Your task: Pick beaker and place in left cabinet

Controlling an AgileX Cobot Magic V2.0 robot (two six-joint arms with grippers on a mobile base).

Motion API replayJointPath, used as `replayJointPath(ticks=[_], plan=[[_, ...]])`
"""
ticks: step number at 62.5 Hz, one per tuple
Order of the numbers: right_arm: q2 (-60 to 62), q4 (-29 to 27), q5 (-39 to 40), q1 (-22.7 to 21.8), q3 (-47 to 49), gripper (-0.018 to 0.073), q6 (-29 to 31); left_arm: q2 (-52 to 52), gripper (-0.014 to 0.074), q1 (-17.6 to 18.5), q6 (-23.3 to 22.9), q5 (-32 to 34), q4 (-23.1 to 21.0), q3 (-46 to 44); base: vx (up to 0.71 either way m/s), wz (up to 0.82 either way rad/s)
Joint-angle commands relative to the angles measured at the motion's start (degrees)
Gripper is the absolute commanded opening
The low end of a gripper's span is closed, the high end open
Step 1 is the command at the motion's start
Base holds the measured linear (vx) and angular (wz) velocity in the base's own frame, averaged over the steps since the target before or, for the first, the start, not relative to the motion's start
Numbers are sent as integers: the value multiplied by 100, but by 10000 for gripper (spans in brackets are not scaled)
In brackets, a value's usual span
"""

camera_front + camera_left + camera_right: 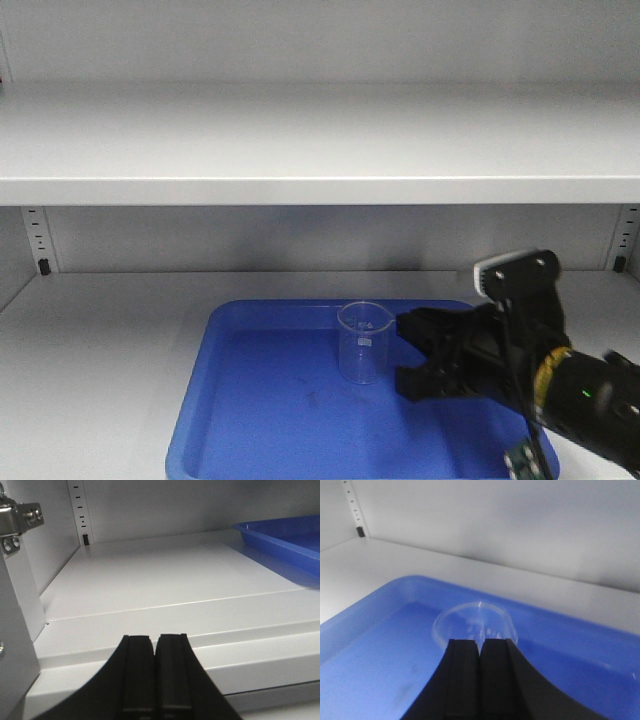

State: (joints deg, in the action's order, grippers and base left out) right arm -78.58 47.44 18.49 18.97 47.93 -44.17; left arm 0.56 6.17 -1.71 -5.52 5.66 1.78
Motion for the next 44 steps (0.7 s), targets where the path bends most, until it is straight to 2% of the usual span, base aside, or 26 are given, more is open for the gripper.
replayJointPath(ticks=[1, 27, 44], plan=[[645, -62, 323, -2, -187, -6, -12, 113, -8, 35, -24, 510, -16, 84, 0, 0], [3331, -62, -183, -2, -1430, -6, -181, 113, -8, 35, -24, 510, -16, 84, 0, 0], [4181, -62, -221, -2, -1607, -6, -181, 113, -8, 35, -24, 510, -16, 84, 0, 0]])
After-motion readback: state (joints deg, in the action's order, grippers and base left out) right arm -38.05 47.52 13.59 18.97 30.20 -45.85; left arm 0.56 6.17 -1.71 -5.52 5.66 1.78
